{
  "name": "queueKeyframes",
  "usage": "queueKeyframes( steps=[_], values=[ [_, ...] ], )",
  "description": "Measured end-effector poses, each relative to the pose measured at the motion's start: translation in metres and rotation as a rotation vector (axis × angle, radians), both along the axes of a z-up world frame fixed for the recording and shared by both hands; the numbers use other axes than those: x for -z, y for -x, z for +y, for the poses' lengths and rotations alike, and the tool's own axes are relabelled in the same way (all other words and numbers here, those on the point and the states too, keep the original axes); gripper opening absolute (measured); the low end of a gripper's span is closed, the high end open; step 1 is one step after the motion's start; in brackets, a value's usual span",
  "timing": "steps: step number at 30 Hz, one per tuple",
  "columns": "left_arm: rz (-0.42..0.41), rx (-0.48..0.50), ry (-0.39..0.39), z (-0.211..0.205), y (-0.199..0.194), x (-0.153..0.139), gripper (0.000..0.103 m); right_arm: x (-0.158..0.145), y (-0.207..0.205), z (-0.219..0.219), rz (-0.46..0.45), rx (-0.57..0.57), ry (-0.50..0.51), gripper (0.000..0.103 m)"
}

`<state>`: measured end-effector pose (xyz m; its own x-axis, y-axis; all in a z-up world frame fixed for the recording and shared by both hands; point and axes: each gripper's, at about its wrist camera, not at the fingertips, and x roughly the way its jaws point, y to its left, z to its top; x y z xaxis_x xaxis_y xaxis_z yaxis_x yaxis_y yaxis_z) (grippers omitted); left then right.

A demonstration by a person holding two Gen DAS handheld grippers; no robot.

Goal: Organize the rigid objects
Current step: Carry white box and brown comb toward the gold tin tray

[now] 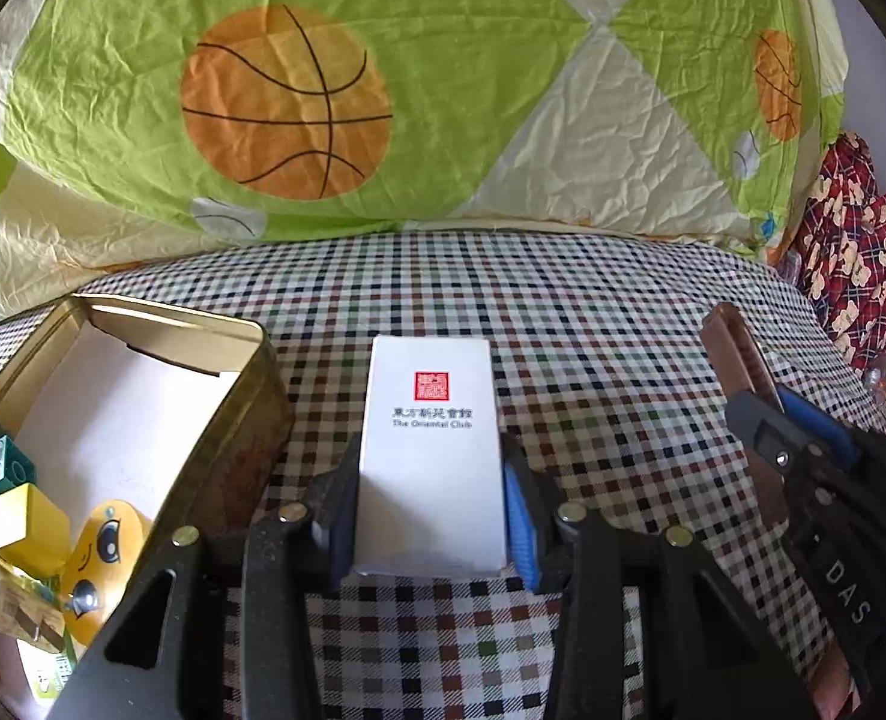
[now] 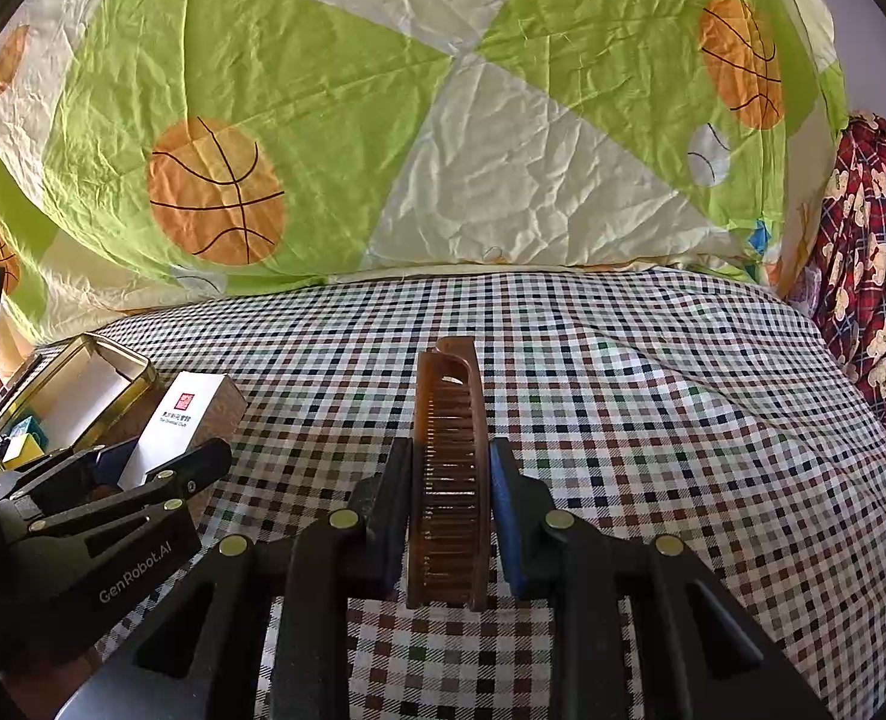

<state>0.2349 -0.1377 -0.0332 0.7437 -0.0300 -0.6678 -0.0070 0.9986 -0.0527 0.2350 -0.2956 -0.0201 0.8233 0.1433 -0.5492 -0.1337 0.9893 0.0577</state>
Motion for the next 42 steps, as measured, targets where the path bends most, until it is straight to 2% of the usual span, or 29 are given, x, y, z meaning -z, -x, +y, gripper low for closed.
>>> queueKeyframes(
  steps=[8,18,33,42],
  values=[
    [-0.069,0.006,-0.038,0.0,0.025,-0.009,0.04,-0.006,0.017,0.013,-0.056,-0.032,0.018,0.027],
    [-0.094,0.012,-0.039,0.01,0.048,-0.012,0.04,-0.012,0.04,0.026,-0.123,-0.085,0.024,0.027],
    [-0.133,0.037,-0.047,0.02,0.084,-0.015,0.04,-0.016,0.059,0.037,-0.164,-0.141,0.018,0.027],
    [-0.205,0.029,-0.043,0.031,0.108,-0.022,0.04,-0.018,0.074,0.042,-0.204,-0.17,0.006,0.027]
  ],
)
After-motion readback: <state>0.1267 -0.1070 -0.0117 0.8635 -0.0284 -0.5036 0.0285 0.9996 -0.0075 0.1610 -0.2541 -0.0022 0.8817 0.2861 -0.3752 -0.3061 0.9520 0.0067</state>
